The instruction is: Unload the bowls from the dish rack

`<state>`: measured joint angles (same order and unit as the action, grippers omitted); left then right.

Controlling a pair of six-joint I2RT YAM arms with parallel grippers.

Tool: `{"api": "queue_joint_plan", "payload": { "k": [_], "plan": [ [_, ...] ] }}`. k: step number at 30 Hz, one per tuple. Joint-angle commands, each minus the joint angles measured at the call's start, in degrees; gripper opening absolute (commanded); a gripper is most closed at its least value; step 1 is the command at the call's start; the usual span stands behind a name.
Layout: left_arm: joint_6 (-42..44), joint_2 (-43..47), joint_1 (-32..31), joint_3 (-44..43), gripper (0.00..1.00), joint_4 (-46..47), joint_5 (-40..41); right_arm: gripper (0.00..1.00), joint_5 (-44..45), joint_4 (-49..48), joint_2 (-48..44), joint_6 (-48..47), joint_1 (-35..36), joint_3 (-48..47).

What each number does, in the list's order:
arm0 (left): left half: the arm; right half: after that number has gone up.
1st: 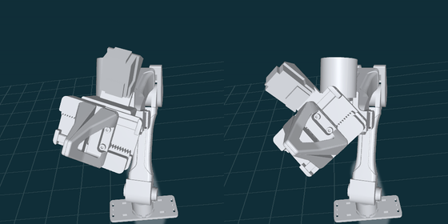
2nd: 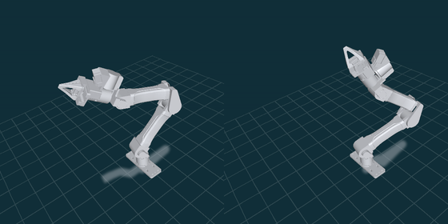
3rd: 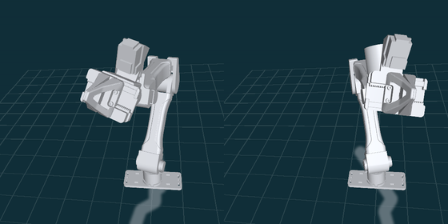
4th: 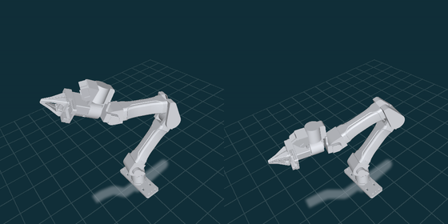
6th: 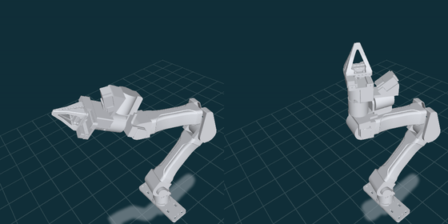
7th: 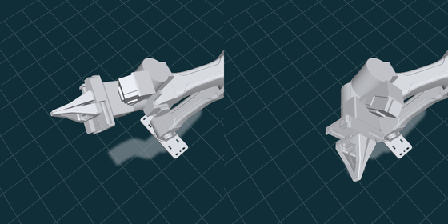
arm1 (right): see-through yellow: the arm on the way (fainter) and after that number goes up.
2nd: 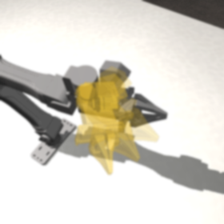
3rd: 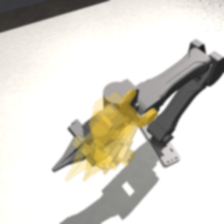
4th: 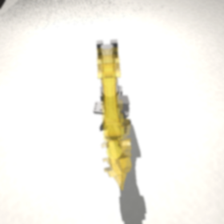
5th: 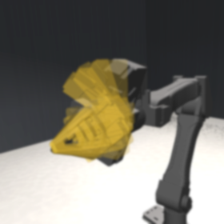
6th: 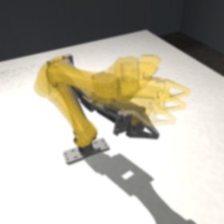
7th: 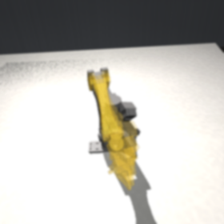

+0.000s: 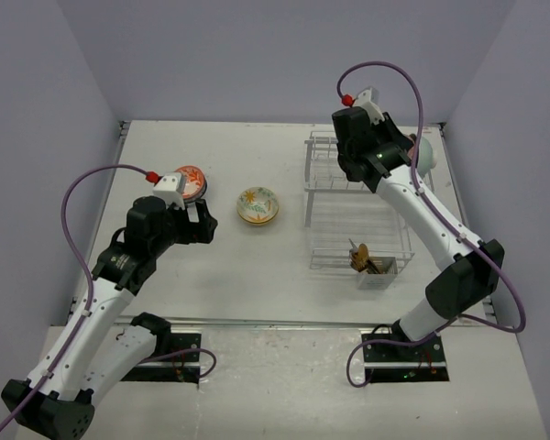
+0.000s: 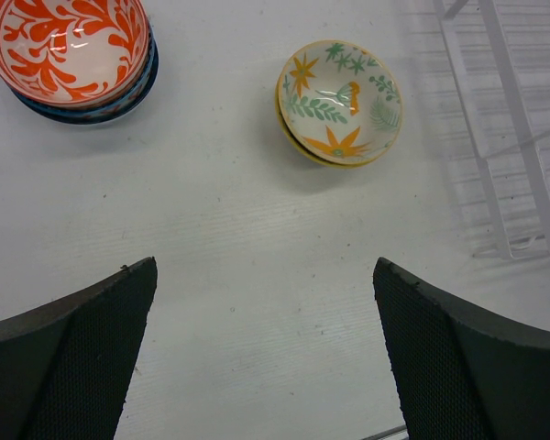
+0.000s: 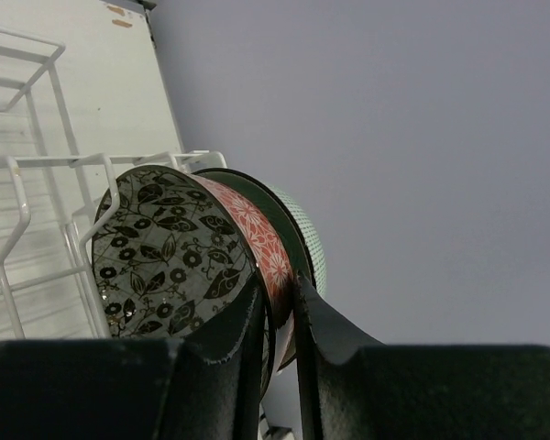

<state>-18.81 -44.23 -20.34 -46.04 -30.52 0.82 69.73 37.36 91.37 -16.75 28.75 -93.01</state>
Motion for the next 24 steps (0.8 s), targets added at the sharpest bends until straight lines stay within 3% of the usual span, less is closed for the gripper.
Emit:
{"api": "queue_joint_plan", "payload": {
  "k": [1,15,24],
  "plan": [
    [1.5,0.5,-0.1,0.3,1.00,2.4,-0.6,0.00,0.7,-6.4,-0.9,-1.7,0.6,-0.3],
    [1.6,0.3,-0.1,0.4,1.00,2.4,-0.6,0.00,3.2,-12.2,-2.0,-8.6,2.7,-1.6],
    [1.5,-0.6,0.0,0.3,1.00,2.3,-0.6,0.00,0.8,-9.1,-2.7,-4.1,3.5,-4.4]
  ]
}}
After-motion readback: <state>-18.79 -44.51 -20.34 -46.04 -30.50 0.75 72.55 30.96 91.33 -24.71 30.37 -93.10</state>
